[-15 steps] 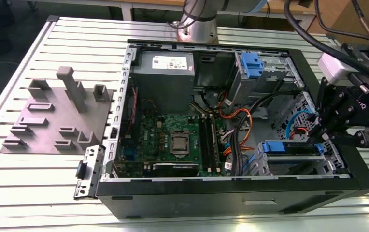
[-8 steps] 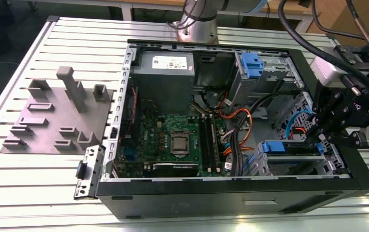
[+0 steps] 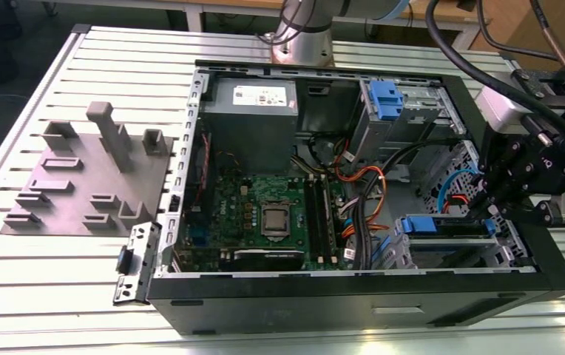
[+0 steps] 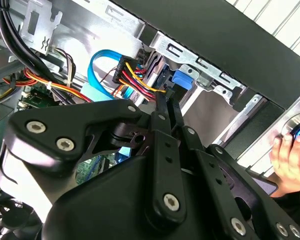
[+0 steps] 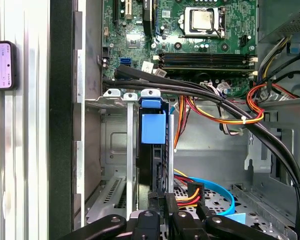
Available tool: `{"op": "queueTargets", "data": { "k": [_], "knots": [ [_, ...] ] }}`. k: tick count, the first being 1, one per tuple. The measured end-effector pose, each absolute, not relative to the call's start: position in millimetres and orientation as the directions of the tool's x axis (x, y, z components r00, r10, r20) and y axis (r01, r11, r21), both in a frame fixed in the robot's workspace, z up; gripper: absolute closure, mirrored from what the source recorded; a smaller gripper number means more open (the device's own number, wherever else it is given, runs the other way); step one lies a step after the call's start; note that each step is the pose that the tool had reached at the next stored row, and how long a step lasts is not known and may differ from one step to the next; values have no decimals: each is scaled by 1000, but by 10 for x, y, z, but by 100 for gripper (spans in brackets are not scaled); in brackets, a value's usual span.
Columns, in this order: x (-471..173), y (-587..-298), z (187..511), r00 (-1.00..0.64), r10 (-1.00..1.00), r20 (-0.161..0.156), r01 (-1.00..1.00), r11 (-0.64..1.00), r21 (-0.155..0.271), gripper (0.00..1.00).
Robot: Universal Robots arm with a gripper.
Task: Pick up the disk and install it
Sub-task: 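Insert the first disk wire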
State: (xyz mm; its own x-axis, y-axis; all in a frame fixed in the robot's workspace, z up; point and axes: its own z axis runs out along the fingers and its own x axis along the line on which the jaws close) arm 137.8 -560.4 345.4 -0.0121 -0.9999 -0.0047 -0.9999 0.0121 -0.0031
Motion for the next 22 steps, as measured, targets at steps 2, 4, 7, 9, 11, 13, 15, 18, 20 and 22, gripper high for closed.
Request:
{"op": "queueTargets", "data": {
  "k": [2,4,7,9,11,13,15,18,20,22],
  "knots": [
    [1378,-5604,3454,-12,-1000,-5,-1000,12,-3,84],
    [1378,-5604,3454,-12,-1000,-5,-1000,12,-3,84],
    [1368,-5604,3453,-12,-1000,-5,-1000,12,-8,84],
    [1338,-5604,3452,-12,-1000,-5,-1000,12,-17,84],
    [1310,-5604,3449,-11,-1000,-6,-1000,11,-28,84],
    [1288,-5606,3438,-11,-1000,-7,-999,11,-37,84],
    [1267,-5605,3424,-10,-1000,-8,-999,10,-45,84],
    [1237,-5605,3407,-8,-1000,-10,-998,8,-60,84],
    [1225,-5605,3401,-7,-1000,-10,-998,7,-70,84],
    [1215,-5606,3398,-6,-1000,-11,-997,7,-76,84]
  ]
}}
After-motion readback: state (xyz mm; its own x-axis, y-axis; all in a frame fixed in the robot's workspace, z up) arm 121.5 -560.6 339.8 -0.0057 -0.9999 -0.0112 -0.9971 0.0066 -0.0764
